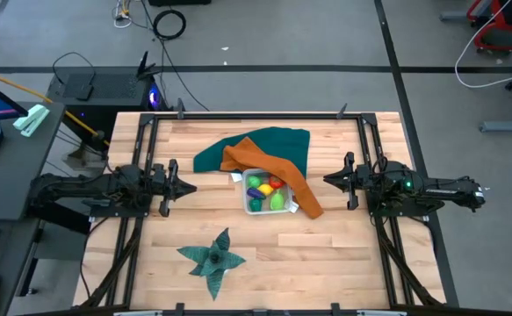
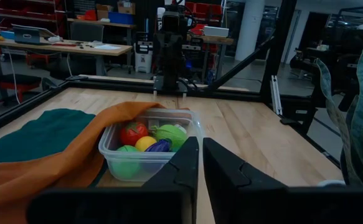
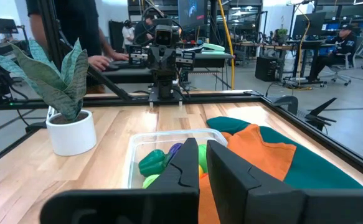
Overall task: Pick and placing Produce into tupperware
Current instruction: Return to Home Position
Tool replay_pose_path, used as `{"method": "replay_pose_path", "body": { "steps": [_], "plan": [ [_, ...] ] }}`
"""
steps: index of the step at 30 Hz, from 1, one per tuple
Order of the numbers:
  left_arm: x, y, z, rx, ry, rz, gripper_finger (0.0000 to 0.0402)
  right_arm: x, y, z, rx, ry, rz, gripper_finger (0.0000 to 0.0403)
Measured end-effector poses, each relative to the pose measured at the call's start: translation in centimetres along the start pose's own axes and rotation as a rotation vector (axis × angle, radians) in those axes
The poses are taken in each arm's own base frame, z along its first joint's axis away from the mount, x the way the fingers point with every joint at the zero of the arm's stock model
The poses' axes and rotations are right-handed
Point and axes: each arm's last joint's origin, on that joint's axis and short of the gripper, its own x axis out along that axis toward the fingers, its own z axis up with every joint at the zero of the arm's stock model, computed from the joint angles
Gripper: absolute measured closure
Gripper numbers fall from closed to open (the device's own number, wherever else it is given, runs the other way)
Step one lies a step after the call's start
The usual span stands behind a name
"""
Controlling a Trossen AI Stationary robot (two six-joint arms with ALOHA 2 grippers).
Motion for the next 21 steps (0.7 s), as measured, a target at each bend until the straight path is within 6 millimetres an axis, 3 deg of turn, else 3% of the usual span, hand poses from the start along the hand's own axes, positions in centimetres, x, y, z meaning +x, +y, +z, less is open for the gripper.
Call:
{"method": "replay_pose_path", "body": {
  "steps": [21],
  "plan": [
    [0.0, 0.0, -0.01, 0.0, 0.0, 0.0, 0.0374, 0.0, 0.0, 0.0, 0.0, 0.0, 0.0, 0.0403]
  ]
}}
